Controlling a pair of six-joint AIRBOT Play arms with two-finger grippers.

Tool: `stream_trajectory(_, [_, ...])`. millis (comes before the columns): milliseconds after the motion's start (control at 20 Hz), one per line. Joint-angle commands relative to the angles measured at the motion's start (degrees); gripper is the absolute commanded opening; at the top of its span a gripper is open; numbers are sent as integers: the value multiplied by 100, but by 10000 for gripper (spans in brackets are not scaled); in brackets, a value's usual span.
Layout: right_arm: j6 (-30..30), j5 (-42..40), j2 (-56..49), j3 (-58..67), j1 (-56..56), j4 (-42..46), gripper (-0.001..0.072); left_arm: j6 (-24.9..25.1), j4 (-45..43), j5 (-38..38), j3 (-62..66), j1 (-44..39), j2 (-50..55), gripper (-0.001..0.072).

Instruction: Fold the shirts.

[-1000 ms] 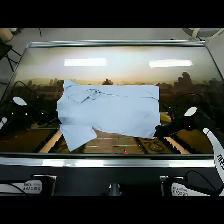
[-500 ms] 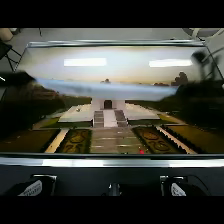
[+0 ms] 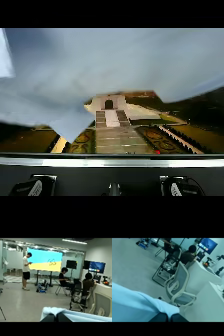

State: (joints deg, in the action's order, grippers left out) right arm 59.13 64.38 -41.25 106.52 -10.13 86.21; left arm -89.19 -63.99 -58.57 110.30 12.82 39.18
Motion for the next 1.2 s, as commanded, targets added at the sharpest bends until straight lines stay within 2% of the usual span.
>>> stream_trajectory(0, [42,378,149,146,0,149,15,-232,-339,-363,109,-2,-151,25])
stream_trajectory(150, [42,629,131,144,0,149,15,-234,-463,-535,109,-2,-133,25])
stream_trajectory(300, [269,1285,-188,142,0,140,15,-236,-466,-1408,85,-2,208,25])
stream_trajectory(450, [227,2706,-1180,-59,0,103,15,-90,-463,-2302,-420,-4,951,26])
stream_trajectory(550, [-76,2844,-1961,-542,4,-42,13,251,-461,-2297,-1117,-7,1499,26])
stream_trajectory(700, [-181,2216,-3119,-1408,7,-332,13,531,-463,-1803,-2334,-188,2365,25])
stream_trajectory(850, [-201,1510,-4385,-1661,302,-203,13,553,-461,-831,-3071,-555,3364,26])
stream_trajectory(900, [-192,1086,-4701,-1637,442,-197,14,750,-461,-470,-3082,-678,3718,26])
stream_trajectory(1000, [234,42,-5167,-1635,649,-149,15,1368,-461,402,-3075,-942,4288,27])
stream_trajectory(1100, [909,-942,-5464,-1635,619,-133,15,1196,-461,1121,-2938,-1080,4734,27])
stream_trajectory(1150, [1036,-1408,-5543,-1635,551,-125,15,1021,-463,1429,-2806,-1088,4946,27])
